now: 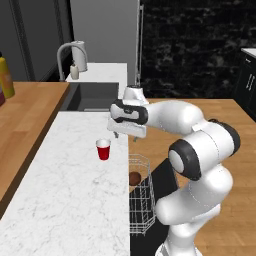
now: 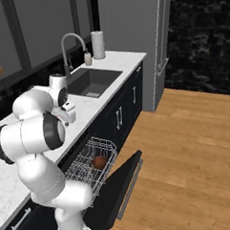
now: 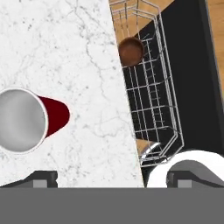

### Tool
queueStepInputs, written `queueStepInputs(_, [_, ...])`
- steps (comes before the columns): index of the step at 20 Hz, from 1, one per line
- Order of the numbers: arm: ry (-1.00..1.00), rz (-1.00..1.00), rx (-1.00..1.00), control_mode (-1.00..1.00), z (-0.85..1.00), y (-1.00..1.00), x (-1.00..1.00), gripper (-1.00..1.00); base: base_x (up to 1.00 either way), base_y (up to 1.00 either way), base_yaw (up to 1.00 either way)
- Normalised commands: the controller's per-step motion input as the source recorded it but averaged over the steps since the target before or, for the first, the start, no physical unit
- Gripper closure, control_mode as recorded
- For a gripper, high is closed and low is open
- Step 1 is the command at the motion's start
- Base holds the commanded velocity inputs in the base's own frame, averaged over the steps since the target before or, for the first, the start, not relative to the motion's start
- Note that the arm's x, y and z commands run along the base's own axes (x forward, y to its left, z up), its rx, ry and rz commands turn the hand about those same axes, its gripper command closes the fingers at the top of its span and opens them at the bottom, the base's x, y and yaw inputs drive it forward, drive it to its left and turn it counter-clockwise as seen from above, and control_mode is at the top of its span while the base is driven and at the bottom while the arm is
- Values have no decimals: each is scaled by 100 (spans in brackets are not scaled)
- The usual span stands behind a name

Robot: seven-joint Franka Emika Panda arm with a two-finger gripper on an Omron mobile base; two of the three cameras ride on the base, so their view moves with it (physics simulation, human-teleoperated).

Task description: Pick up the cup and bowl from the counter, place them in the dishwasher, and close the dishwasher door.

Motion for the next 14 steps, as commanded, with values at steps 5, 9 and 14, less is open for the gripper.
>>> queueStepInputs(5, [1,0,0,-100,-20,24,25,-100,0,0,0])
queueStepInputs(9, [0,0,6,-100,-32,18,14,-100,0,0,0])
queueStepInputs(14, [-1,0,9,-100,-31,19,14,-100,0,0,0])
